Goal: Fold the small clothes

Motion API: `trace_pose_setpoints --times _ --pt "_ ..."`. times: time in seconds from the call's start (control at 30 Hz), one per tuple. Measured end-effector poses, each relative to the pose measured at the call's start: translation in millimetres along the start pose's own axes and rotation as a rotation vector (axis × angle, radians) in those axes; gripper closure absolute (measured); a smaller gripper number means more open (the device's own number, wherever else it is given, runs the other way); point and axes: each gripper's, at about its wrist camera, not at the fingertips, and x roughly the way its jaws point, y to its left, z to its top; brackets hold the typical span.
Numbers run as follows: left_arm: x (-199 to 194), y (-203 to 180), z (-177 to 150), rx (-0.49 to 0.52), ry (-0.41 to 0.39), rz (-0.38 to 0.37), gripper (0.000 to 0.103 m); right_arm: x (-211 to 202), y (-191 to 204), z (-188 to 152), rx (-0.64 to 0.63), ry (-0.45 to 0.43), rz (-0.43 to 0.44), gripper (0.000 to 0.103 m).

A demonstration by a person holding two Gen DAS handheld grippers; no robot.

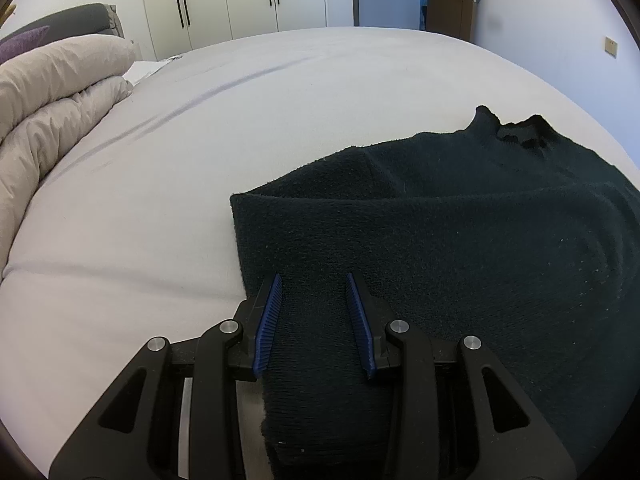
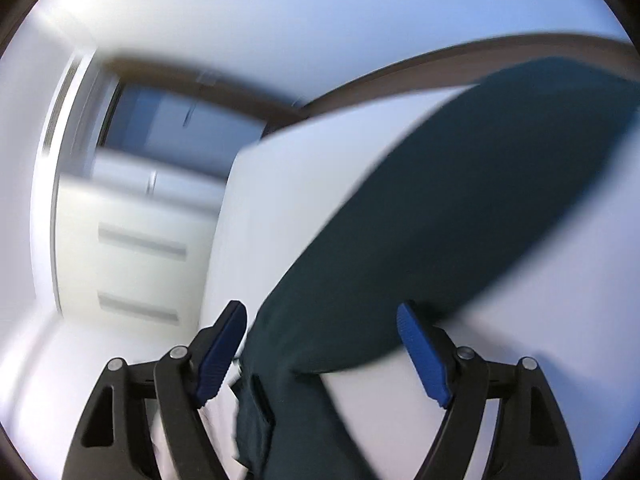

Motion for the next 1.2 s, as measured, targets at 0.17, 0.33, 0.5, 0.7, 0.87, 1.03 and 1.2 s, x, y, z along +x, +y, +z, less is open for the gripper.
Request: trace_pose_setpoints --times 0.17,0.33,0.5,0.7,0.87,1.03,1.2 --pt "-0.1 -4.1 0.5 0.018 0.001 0.022 0.069 -56.8 -60.7 14.2 0.187 -0.027 0.003 0.036" --pt "-1.2 -11.9 0.7 0.049 0.000 0.061 0.069 -59.0 -67.3 16.8 0.278 -0.043 0.000 0.036" --pt "-1.4 -14.2 -0.2 0.055 -0.001 0.070 0.069 -56.9 -74.0 33.2 0.350 -0.092 0.024 0.036" --pt "-0.8 -11.9 -0.9 0.051 0.000 0.063 0.069 -50.8 -84.2 61.0 0.395 -0.171 0.030 0.037" --pt "-0.9 -10.6 -1.7 0.046 -0.003 0.058 0.069 -52.9 -89.2 68.7 0.432 -0.229 0.035 0.040" --pt "-0.7 -9.2 -1.8 0.042 -0.003 0.052 0.069 -48.6 -87.9 75.1 0.396 -0.261 0.016 0.046" --pt "-0.6 -8.5 -1.9 0.039 -0.004 0.048 0.069 -39.3 -95.4 80.4 0.358 -0.263 -0.018 0.079"
